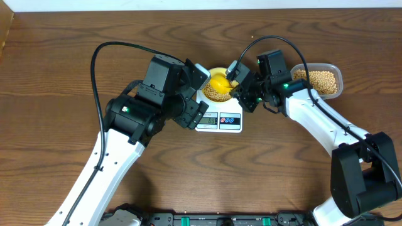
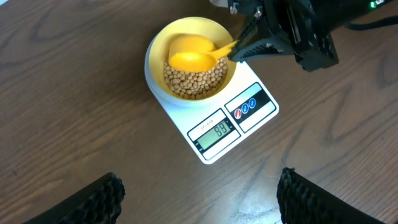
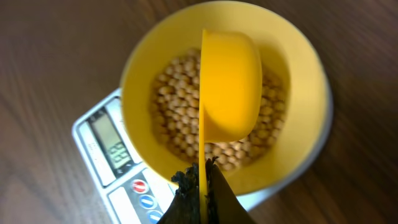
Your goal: Scoop item into bowl and weigh 50g on scale
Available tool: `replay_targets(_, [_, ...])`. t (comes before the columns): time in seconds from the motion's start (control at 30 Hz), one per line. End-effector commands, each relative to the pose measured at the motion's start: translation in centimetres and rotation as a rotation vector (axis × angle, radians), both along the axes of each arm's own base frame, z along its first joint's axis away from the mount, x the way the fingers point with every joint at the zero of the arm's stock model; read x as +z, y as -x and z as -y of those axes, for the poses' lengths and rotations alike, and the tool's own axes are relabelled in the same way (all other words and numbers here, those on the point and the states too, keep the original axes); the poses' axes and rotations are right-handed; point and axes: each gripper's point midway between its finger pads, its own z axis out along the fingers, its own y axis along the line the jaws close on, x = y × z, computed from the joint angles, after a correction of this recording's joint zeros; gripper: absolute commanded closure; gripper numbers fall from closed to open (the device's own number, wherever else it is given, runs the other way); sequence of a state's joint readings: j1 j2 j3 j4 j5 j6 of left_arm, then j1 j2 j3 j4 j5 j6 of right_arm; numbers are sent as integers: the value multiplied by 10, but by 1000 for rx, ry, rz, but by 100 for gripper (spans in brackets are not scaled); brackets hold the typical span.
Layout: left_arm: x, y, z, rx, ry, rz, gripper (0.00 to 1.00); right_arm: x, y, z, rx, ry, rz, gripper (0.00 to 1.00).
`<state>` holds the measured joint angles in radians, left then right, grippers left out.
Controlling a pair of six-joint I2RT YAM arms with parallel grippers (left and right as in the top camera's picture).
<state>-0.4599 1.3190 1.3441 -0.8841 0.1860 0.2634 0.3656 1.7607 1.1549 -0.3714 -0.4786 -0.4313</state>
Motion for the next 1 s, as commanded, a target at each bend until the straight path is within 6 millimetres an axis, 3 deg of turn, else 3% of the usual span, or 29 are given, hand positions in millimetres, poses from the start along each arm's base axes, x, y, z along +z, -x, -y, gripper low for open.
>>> replay_targets(0.0, [3,0,1,-10,7,4,19,3,6,-8,43,-40,-20,99])
replay_targets(0.3, [3,0,1,-10,7,4,19,6,17,-16,84,-92,-65,99])
replay_targets(0.53, [3,0,1,-10,7,4,19,21,11,-18,18,-218,-135,99])
replay_targets(0.97, [3,0,1,-10,7,4,19,40,-5,3,-52,-363,-189,99])
